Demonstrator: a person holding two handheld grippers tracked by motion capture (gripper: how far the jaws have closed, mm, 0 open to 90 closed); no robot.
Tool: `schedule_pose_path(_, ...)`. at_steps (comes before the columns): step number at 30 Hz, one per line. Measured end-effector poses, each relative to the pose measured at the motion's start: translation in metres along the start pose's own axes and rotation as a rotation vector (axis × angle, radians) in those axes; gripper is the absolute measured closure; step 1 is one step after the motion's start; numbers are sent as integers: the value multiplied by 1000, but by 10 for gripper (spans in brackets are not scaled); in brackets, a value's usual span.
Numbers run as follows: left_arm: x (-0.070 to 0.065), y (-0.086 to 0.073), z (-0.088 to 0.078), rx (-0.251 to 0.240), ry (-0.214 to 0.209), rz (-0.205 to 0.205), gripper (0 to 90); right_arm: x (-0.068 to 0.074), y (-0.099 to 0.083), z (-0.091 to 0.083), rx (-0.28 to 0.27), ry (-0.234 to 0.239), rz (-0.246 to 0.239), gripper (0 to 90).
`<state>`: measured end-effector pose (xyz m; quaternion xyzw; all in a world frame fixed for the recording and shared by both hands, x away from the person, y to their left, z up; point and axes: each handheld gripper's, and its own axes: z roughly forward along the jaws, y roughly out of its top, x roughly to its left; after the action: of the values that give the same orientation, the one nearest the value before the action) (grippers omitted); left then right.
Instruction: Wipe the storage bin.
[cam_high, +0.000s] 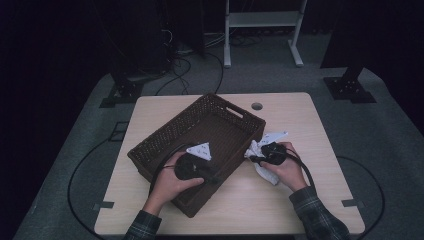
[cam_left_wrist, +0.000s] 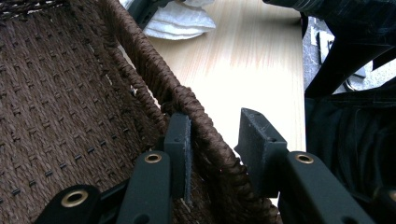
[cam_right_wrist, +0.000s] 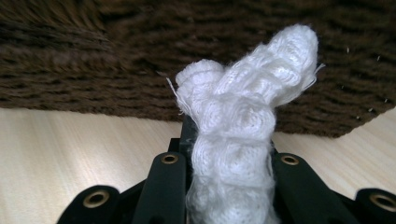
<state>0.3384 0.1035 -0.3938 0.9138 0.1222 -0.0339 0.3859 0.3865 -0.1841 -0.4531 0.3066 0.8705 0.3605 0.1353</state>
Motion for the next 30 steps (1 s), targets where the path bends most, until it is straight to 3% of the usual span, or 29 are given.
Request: schedule_pose_path(30, 0, 0, 0, 0, -1, -1, 644, 14, 19, -32, -96, -5, -54, 739)
